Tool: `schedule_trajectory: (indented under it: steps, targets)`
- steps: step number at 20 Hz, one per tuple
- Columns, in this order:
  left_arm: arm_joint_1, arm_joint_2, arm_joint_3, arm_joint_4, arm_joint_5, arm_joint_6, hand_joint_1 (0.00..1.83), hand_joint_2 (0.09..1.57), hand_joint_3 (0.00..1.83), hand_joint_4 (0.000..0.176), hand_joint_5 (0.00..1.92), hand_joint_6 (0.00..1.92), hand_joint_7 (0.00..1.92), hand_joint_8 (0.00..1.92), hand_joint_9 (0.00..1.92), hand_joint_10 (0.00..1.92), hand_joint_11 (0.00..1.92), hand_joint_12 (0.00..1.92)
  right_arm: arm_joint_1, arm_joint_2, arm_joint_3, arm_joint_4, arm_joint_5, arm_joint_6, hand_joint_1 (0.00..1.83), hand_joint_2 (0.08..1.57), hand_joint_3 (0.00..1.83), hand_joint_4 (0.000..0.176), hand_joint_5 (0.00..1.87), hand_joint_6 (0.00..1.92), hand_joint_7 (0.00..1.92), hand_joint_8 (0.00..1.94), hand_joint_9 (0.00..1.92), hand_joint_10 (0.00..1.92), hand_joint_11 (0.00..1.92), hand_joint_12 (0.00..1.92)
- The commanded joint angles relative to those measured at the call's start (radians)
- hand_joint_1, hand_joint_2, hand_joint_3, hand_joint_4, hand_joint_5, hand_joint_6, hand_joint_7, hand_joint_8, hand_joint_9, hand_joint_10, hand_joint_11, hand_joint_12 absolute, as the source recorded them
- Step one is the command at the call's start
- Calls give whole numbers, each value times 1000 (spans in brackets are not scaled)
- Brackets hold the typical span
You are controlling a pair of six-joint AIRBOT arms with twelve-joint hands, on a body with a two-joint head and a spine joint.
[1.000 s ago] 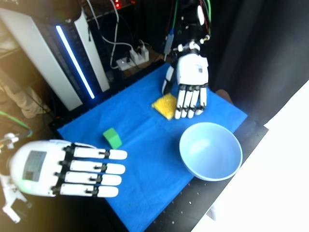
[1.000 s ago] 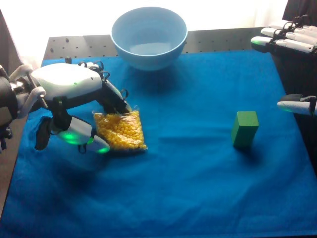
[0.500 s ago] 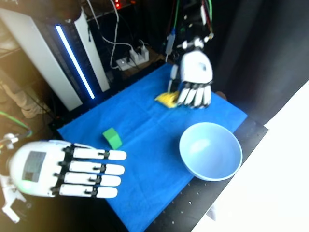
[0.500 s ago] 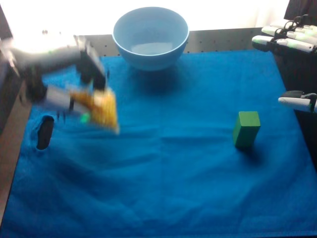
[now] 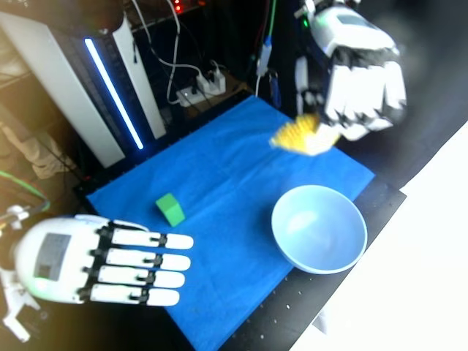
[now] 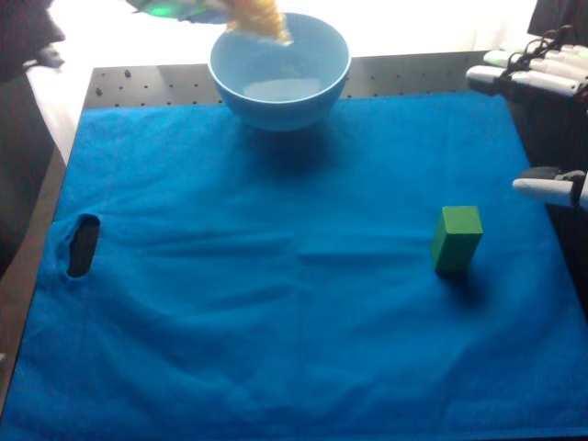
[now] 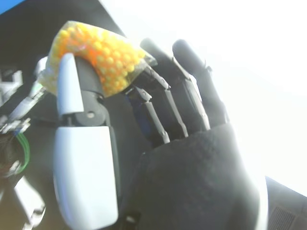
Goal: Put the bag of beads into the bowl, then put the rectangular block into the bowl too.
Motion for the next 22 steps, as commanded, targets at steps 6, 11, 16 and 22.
schedule_trajectory:
  steps: [6,11,16,22]
  targets:
    - [-34,-146,198,-67,70,4,825,979,0,88,458,22,614,33,578,126,137,1070,65,-15,19,-15,118,0,790,1177,0,51,156,0,70,0,18,0,14,7]
    - [-6,-38,78,-64,-4,4,842,989,3,97,421,1,571,2,559,16,41,1152,80,-13,-10,-55,159,0,727,1053,0,106,42,0,0,0,0,0,34,25]
    - [83,170,-157,-10,-153,4,755,991,1,120,401,1,518,0,487,0,0,1179,80,8,-70,-75,206,0,743,1026,0,93,2,0,0,0,0,0,0,0]
    - [363,360,-406,-91,-385,1,890,972,0,71,337,1,375,2,343,0,0,981,80,-1,-88,-114,210,0,722,992,0,0,0,0,0,0,0,0,65,30]
